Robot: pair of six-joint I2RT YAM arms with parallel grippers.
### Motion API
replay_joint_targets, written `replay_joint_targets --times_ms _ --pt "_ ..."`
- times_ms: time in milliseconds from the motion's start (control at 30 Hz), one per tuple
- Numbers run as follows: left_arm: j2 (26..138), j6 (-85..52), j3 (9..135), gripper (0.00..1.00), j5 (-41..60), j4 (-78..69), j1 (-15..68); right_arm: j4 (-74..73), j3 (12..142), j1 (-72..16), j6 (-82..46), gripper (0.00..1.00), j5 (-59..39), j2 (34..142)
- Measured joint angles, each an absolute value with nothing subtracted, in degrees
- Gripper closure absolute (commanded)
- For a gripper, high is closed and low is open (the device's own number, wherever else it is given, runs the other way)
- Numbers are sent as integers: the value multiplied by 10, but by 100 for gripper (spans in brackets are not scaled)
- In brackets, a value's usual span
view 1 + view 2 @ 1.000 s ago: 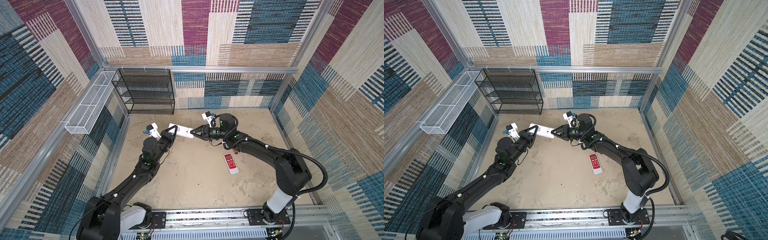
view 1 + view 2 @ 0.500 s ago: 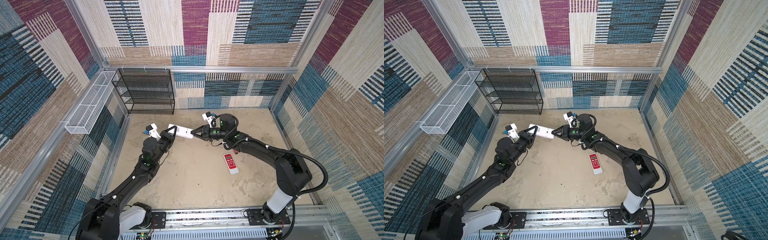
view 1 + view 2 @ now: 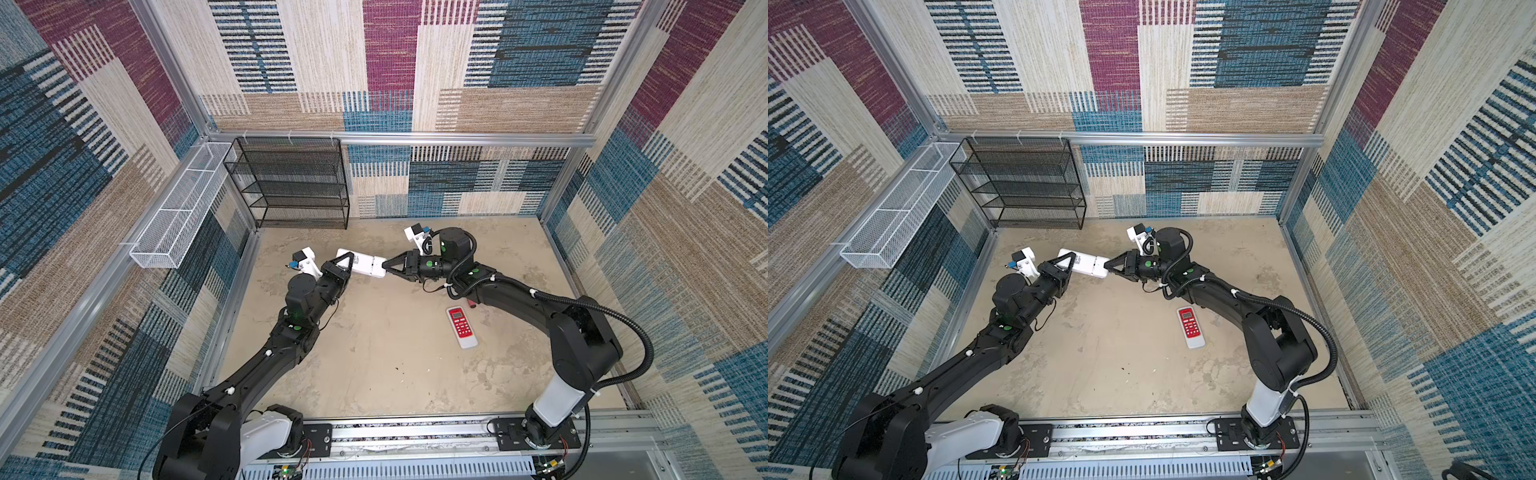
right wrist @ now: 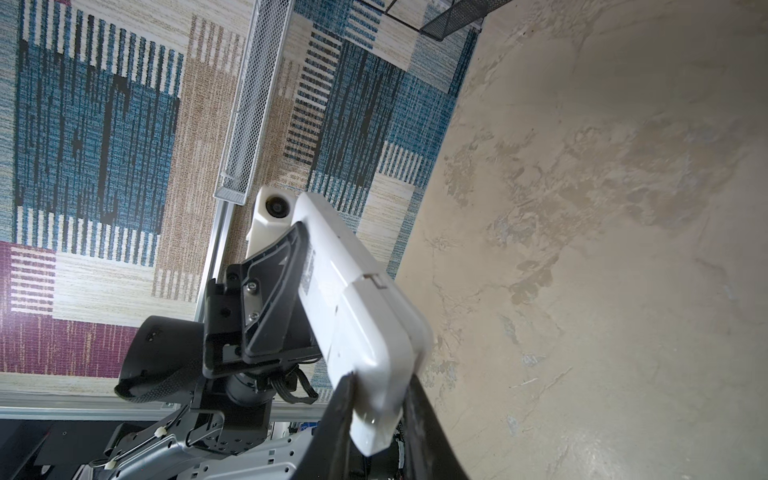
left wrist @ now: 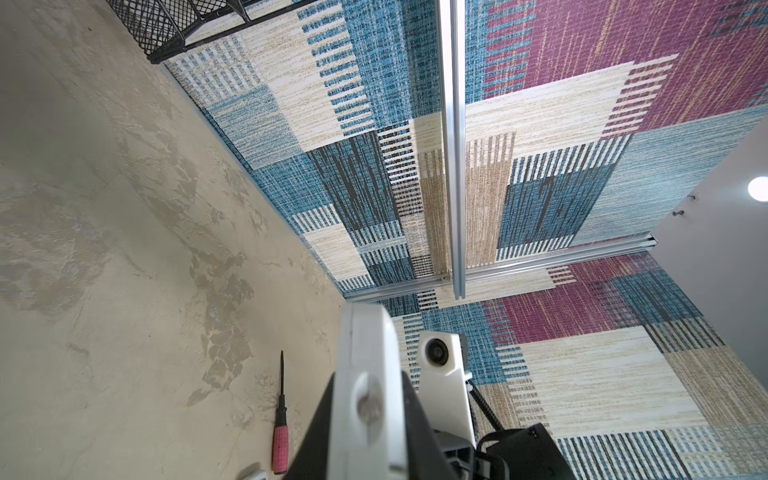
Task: Unload the batteries from the remote control
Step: 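Pull the right gripper away from the left to slide off the battery cover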
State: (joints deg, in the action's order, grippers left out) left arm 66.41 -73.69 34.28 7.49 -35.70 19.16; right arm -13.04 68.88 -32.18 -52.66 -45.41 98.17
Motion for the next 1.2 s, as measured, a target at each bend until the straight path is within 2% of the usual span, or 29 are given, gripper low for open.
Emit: replay_joint_targets --times_ms 1200 --pt "684 -735 347 100 80 -353 192 -168 698 -326 -531 77 -475 1002"
